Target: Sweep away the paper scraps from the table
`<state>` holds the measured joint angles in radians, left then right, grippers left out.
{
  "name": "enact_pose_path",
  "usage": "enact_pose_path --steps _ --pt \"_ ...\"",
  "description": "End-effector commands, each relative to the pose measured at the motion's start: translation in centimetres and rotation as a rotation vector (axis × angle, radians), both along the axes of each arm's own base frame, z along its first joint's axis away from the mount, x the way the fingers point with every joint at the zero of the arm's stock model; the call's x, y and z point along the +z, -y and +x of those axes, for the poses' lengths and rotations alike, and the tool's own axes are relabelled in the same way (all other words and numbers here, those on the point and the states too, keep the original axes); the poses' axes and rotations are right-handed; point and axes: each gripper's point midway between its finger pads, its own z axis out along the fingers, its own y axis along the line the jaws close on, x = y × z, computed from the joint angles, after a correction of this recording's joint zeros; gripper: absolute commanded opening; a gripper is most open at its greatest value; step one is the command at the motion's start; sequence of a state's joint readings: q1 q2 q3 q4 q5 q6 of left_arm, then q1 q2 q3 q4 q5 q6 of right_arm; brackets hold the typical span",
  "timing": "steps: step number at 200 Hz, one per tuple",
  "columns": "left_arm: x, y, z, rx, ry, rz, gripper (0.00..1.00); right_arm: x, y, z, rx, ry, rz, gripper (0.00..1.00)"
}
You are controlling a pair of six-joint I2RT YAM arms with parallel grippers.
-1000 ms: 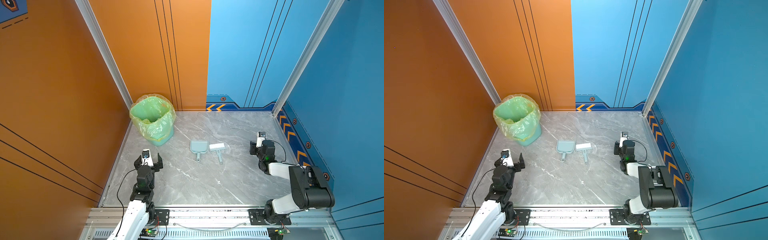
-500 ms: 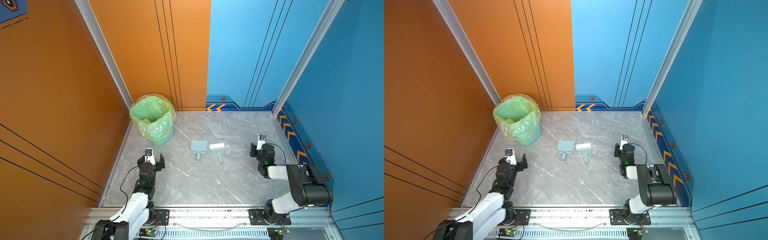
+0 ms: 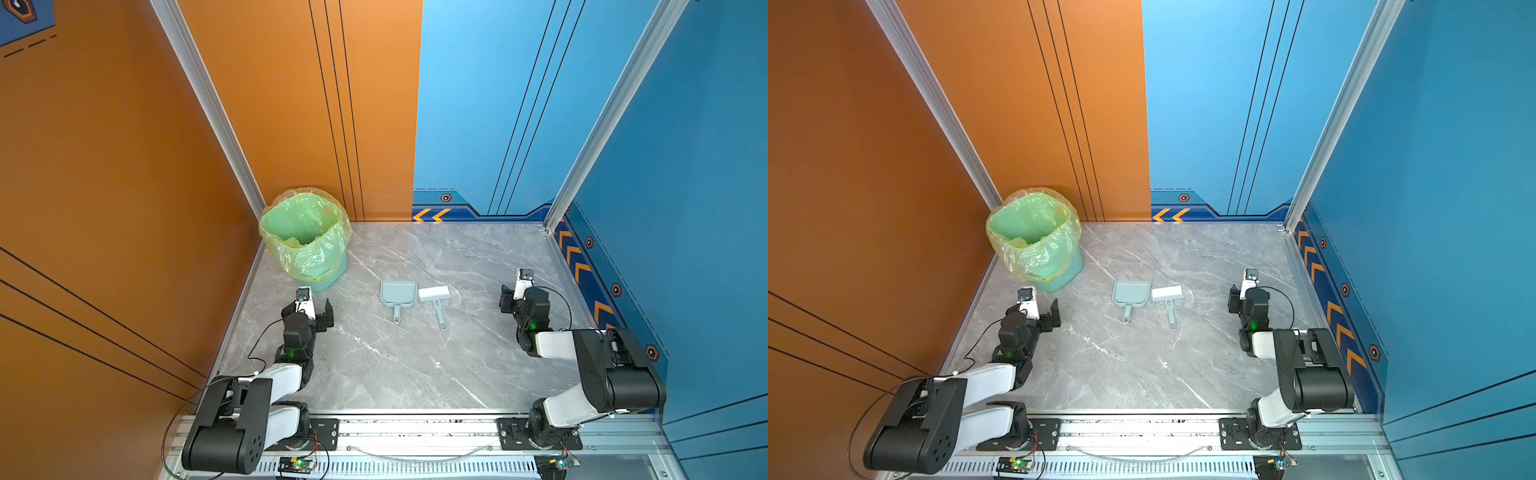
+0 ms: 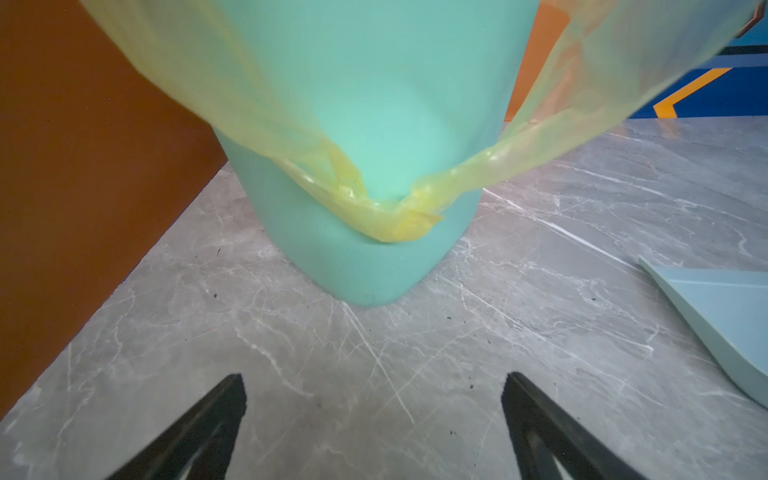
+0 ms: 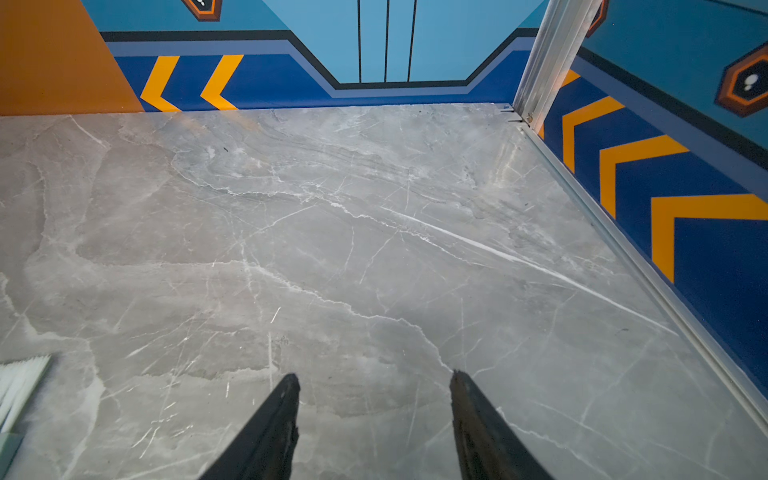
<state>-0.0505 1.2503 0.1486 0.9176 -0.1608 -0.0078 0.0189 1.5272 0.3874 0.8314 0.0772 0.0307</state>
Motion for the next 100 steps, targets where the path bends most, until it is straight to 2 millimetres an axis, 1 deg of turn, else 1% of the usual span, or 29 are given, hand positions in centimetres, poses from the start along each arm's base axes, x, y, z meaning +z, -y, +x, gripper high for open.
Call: enact_pose_path --steps 1,38,57,71,79,86,100 --pt "2.3 0.1 1.2 -0.01 0.084 -0.013 0.98 0.4 0.1 0.1 -0.018 0.022 0.009 0.61" --pt "1.8 0.0 1.6 -0.006 0.099 0.007 0.98 0.3 0.1 0.1 -0.018 0.02 0.009 0.63" --pt "1.1 -0.4 1.7 0.017 0.113 0.011 0.98 0.3 0.1 0.1 -0.019 0.019 0.009 0.63" --pt "0.2 -0.6 1.8 0.031 0.116 0.009 0.98 0.3 0.1 0.1 -0.018 0.019 0.009 0.64" --pt "-0.2 -0.5 2.0 0.027 0.126 0.009 0.98 0.3 0.1 0.1 -0.019 0.02 0.009 0.64" --pt "0.0 -0.4 2.6 0.029 0.122 0.019 0.98 0.3 0.1 0.1 -0.018 0.019 0.009 0.64" --pt "-0.3 0.0 3.0 0.014 0.095 0.034 0.98 0.4 0.1 0.1 -0.018 0.021 0.009 0.64"
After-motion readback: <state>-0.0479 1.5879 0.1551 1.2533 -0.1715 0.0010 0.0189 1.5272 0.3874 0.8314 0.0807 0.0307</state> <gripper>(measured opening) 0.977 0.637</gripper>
